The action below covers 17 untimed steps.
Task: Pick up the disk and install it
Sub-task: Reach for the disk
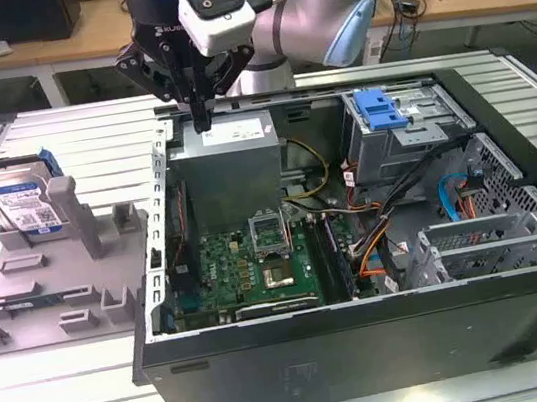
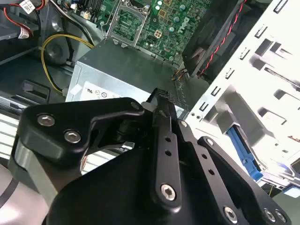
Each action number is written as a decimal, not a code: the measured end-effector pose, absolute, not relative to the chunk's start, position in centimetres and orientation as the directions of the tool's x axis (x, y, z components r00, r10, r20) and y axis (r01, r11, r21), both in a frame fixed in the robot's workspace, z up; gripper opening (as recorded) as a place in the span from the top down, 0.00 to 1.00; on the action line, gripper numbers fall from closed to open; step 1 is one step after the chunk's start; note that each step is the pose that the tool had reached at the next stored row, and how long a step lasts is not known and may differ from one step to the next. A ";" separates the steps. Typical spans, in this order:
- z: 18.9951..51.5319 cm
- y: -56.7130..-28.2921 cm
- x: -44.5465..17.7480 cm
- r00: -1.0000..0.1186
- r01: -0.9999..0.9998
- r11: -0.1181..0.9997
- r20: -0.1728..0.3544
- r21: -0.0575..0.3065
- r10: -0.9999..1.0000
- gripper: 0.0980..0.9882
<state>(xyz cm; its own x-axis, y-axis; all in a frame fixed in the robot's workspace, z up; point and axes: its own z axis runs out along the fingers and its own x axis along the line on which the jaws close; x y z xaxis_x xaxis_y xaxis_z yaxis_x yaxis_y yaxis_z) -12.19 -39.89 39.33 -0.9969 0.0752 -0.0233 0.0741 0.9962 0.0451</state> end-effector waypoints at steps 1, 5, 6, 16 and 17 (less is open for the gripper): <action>39.3 -39.9 -12.2 -0.997 0.074 0.996 -0.023 0.045 0.075 0.99; 39.3 -39.9 -12.2 -0.997 0.074 0.996 -0.023 0.045 0.075 0.99; 39.3 -39.9 -12.2 -0.997 0.074 0.996 -0.023 0.045 0.075 0.99; 39.3 -38.2 -15.0 -0.997 0.074 0.996 -0.023 0.045 0.075 0.99; 39.2 -37.9 -15.7 -0.997 0.074 0.996 -0.023 0.045 0.075 0.99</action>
<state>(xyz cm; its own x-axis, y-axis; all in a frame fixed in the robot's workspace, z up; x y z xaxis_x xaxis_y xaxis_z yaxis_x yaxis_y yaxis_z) -15.67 -37.95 39.22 -0.9969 0.0751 -0.0230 0.0740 0.9962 0.0451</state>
